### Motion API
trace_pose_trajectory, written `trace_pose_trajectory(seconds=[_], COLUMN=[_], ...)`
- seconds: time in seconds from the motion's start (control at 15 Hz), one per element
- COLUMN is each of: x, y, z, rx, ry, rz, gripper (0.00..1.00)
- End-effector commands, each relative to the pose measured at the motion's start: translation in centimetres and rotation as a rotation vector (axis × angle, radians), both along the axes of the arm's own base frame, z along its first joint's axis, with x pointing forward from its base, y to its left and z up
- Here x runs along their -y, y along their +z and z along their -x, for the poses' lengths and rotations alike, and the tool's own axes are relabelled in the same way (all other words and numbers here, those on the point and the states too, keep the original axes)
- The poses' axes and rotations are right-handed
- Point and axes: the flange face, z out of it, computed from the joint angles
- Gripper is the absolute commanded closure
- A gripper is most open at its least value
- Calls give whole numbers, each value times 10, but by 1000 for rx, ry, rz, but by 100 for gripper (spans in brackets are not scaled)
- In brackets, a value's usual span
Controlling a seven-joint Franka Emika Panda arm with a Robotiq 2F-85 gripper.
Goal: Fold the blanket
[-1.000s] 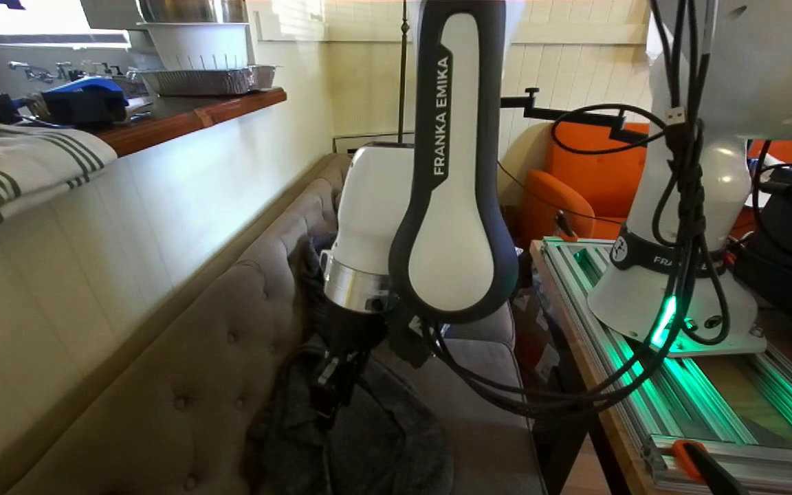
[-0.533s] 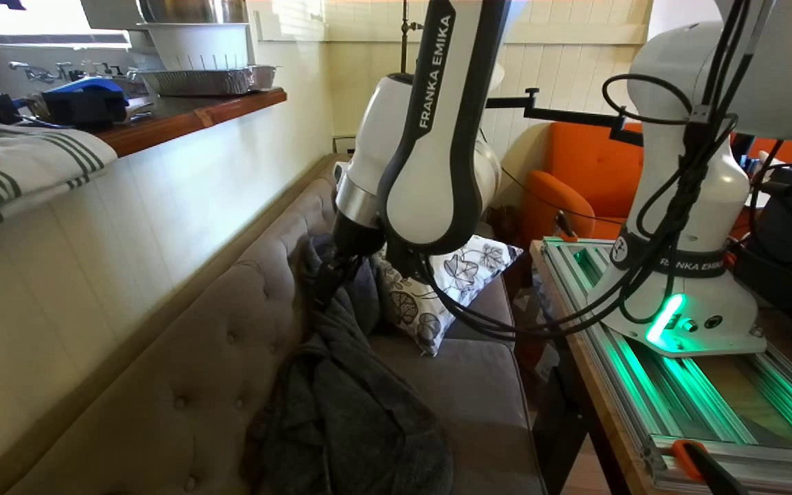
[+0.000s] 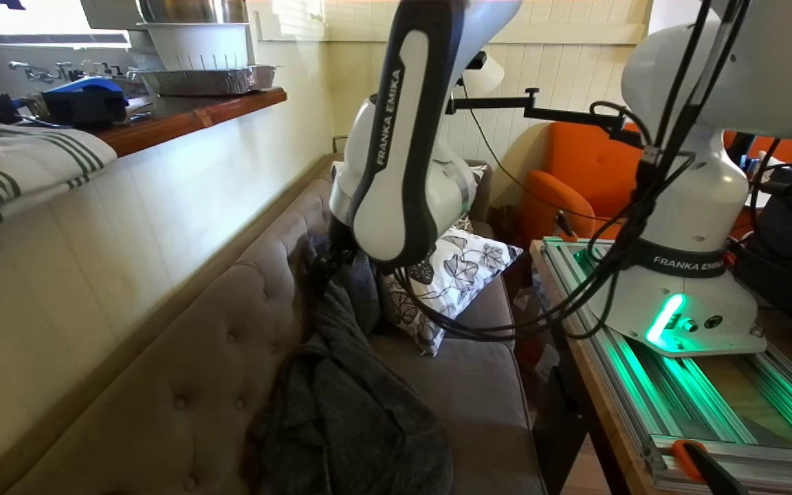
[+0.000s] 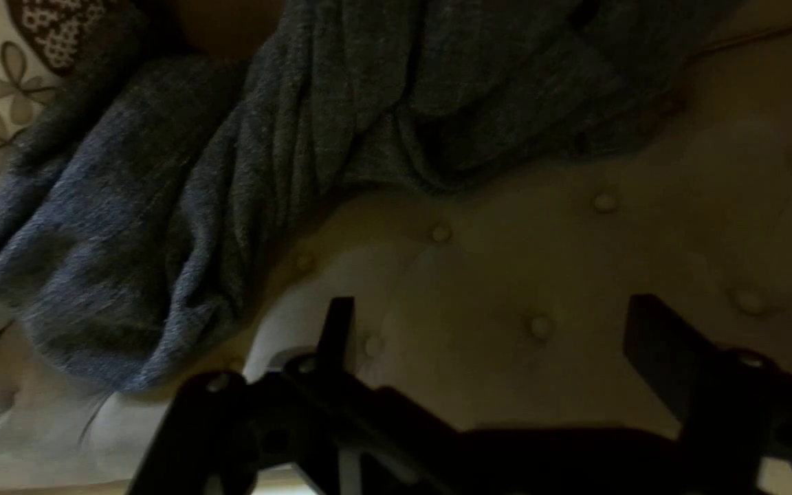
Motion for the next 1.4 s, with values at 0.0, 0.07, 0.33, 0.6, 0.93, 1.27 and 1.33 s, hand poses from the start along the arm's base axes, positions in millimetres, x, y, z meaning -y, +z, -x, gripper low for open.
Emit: trace_pose_trajectory(seconds=[0.0, 0.07, 0.33, 0.6, 0.93, 1.27, 1.33], x=[27, 35, 48, 79, 135, 162, 165], y=[-34, -42, -82, -116, -154, -199, -207], z=[-52, -66, -116, -138, -139, -132, -131], rx=[-3, -19, -138, -230, -291, -347, -352], ry=[-61, -69, -114, -206, -311, -399, -408], rz=[123, 140, 106, 52, -92, -264, -281], gripper=[0, 0, 0, 0, 0, 0, 0])
